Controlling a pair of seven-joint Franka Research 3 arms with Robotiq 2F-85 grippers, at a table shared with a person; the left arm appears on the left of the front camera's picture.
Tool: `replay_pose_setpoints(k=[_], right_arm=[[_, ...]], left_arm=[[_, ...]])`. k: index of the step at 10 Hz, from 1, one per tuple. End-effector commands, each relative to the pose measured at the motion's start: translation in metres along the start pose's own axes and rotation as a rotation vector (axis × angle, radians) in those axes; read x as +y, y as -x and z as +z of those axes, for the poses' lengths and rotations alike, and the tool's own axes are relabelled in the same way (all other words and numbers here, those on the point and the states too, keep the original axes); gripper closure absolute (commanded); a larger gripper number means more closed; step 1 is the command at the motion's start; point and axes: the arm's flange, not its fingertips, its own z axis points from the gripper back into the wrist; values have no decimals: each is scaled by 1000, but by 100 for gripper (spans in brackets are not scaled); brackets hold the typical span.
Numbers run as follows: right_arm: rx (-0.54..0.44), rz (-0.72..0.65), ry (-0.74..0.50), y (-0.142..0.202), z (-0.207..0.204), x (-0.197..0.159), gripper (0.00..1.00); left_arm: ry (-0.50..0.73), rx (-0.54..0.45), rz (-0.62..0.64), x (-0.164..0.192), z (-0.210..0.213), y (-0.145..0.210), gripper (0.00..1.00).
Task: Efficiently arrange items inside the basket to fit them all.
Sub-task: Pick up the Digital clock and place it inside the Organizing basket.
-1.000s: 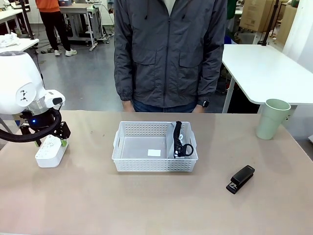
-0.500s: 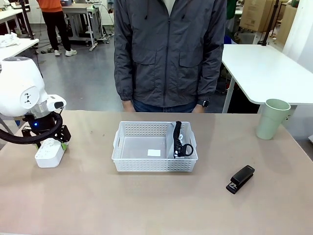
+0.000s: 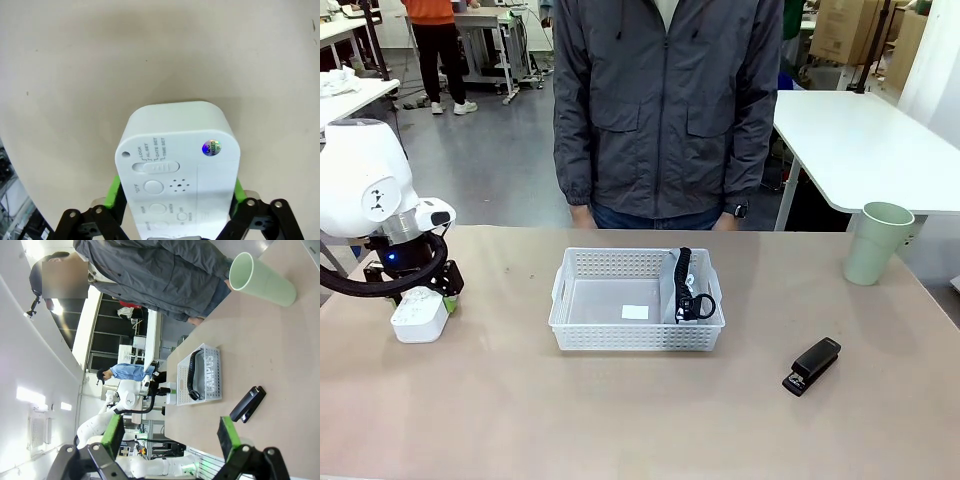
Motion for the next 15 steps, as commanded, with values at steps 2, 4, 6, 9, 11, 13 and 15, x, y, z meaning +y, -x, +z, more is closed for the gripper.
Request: replay_pose_setpoints(k=[2,4,6,9,11,13,15], right_arm=[[-11,23,-27,-2,0,1,0],[-11,23,-27,-2,0,1,0],[-11,23,-27,-2,0,1,0],[-11,23,-27,-2,0,1,0],[-11,23,-27,-2,0,1,0],[-11,23,-27,-2,0,1,0],[-11,23,-27,-2,0,1,0]], left_arm=[[41,11,-28,6,0,-5,72],[42,16,-30,7,-1,-5,100],[65,6,-30,8,1,-2,79],[201,-106,5,17,70,21,80],[356,-227,-90,28,120,53,100],[433,-454,-132,44,135,92,80],[390,-547,-193,52,132,118,100]])
